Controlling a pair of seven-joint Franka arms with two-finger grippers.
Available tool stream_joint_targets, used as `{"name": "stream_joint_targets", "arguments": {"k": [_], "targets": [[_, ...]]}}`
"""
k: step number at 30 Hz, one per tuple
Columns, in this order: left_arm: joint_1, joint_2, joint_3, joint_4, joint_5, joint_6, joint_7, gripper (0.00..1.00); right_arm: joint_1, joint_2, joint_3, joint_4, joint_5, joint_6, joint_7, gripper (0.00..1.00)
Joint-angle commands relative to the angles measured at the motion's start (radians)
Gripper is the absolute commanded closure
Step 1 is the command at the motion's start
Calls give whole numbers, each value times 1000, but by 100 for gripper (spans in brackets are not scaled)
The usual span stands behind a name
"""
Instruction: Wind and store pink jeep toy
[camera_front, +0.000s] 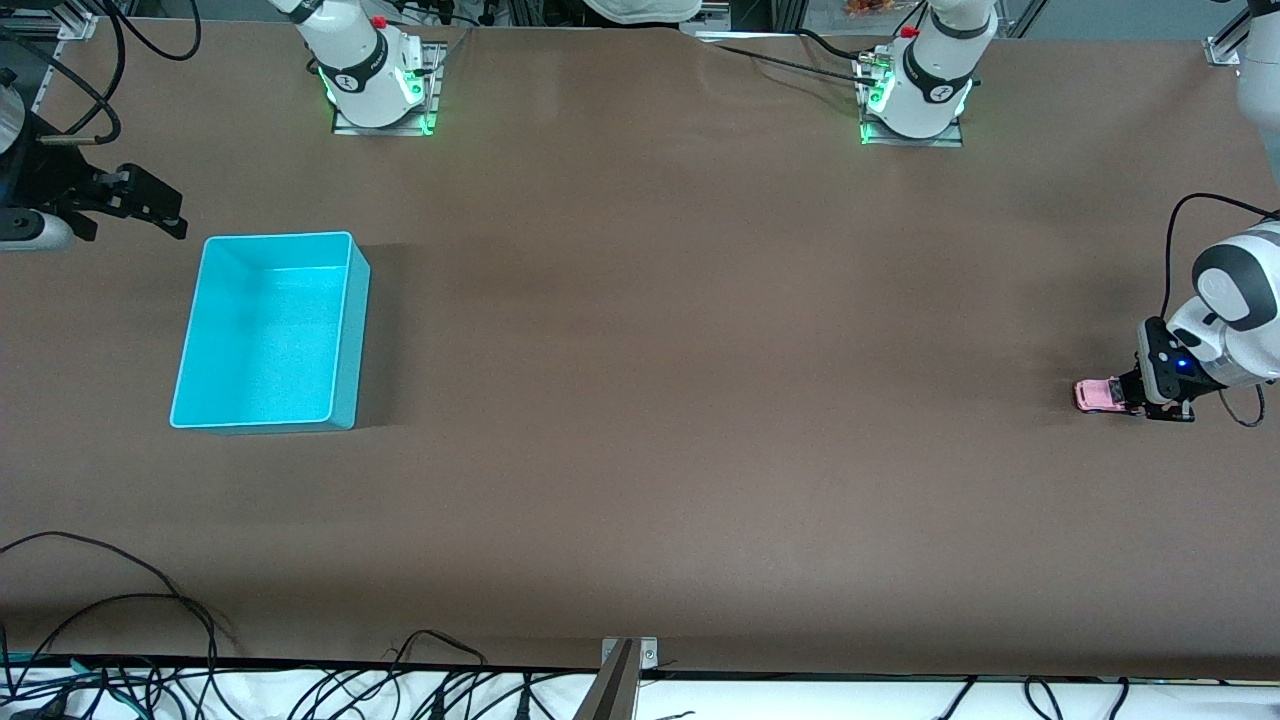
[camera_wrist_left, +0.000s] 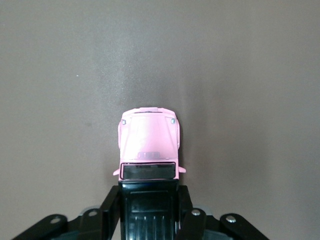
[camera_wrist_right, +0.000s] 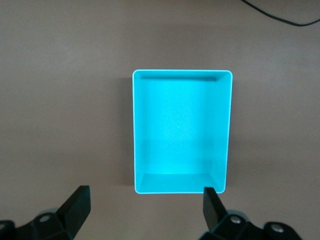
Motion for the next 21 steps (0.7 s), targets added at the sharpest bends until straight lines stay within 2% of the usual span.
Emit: {"name": "stream_joint_targets", "arguments": {"k": [1,7,21], "targets": [[-2,44,-8,77,14,-74,14,0,-8,2,9,11,-9,-16,2,0],[-26,36,-12,163,8,-205,-13,0,-8,2,9,11,-9,-16,0,0],[-72,-16,-18,312,16,-477,-246,0,-8,2,9,11,-9,-16,2,0]]}}
